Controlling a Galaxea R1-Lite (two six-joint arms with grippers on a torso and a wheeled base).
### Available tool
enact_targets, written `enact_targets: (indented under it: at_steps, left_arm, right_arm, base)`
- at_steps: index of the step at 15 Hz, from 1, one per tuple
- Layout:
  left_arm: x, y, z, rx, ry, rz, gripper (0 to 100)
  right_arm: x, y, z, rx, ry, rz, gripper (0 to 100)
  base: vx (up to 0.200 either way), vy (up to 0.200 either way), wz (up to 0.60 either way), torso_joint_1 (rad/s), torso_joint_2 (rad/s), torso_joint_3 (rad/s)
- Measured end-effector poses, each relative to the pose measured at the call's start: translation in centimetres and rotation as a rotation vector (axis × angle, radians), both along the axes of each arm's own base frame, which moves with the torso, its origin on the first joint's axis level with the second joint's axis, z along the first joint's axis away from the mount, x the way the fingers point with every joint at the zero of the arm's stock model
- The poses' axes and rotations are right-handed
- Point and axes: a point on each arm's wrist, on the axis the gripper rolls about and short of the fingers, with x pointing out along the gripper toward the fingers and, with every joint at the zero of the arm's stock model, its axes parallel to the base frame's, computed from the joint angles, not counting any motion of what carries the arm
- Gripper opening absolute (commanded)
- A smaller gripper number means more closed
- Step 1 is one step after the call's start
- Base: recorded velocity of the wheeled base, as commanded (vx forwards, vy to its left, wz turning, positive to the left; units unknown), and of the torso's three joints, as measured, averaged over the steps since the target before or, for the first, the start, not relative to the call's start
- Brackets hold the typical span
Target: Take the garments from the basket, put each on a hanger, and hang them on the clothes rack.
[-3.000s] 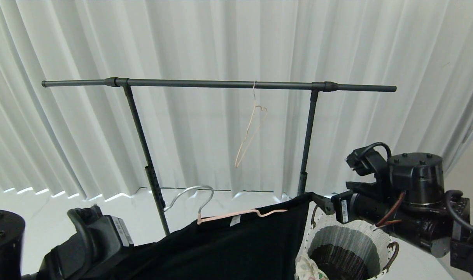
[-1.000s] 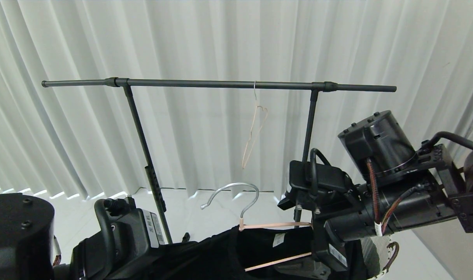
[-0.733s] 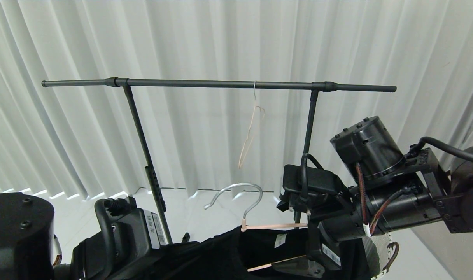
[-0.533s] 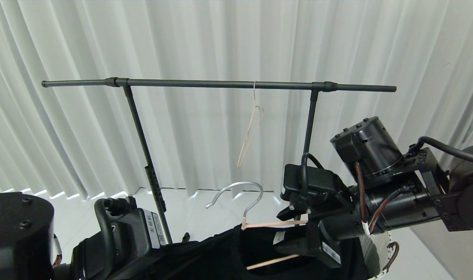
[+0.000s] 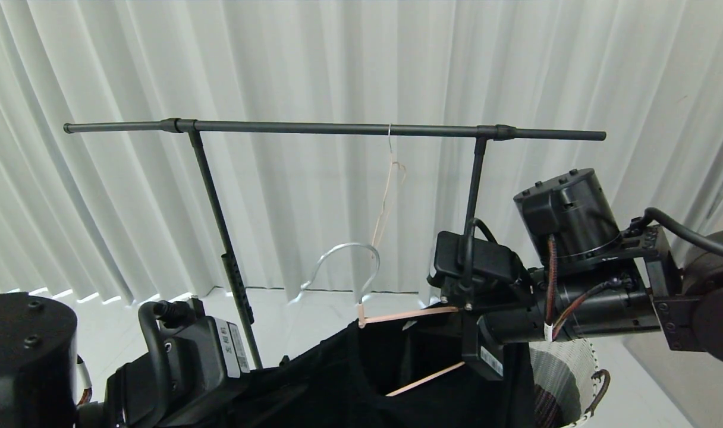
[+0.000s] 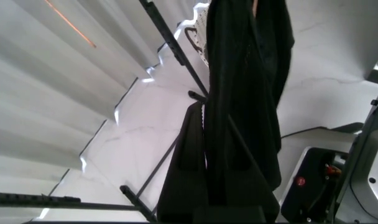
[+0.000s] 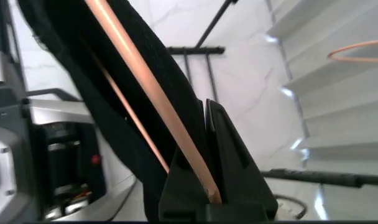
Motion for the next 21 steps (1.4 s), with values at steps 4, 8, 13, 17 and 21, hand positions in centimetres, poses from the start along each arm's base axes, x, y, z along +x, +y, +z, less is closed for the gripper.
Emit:
enact_targets:
  at_steps: [4,8,13,17,21]
  left_arm:
    - [0.2,0.3,-0.3,0.013,0.008,0.04,100]
    - [0.1,1.7,-0.9,0.018,0.012,0.1,100]
    - [-0.1,4.0,-1.5,0.017,0.012,0.213,100]
    - [0.5,5.0,-2.4,0.039,0.043,0.294,100]
    - [1.0,4.9,-2.9,0.055,0.078,0.298,0]
  right_arm:
    - [0.5,-1.7,-0.2,0.038,-0.108,0.019,0]
    - [1.5,-4.7,0.7,0.073,-0.155,-0.078,0]
    - [2.5,-7.3,1.7,0.1,-0.172,-0.178,0]
    - [2.2,-7.5,2.2,0.122,-0.172,-0.171,0]
    - [1.8,-7.1,2.3,0.126,-0.171,-0.151,0]
  base:
    - [0.0,0.0,0.0,0.0,0.0,0.0]
    - [0.0,0.0,0.0,0.0,0.0,0.0]
    - [0.0,0.0,0.0,0.0,0.0,0.0]
    - [0.0,0.0,0.0,0.0,0.0,0.0]
    - [0.0,0.0,0.0,0.0,0.0,0.0]
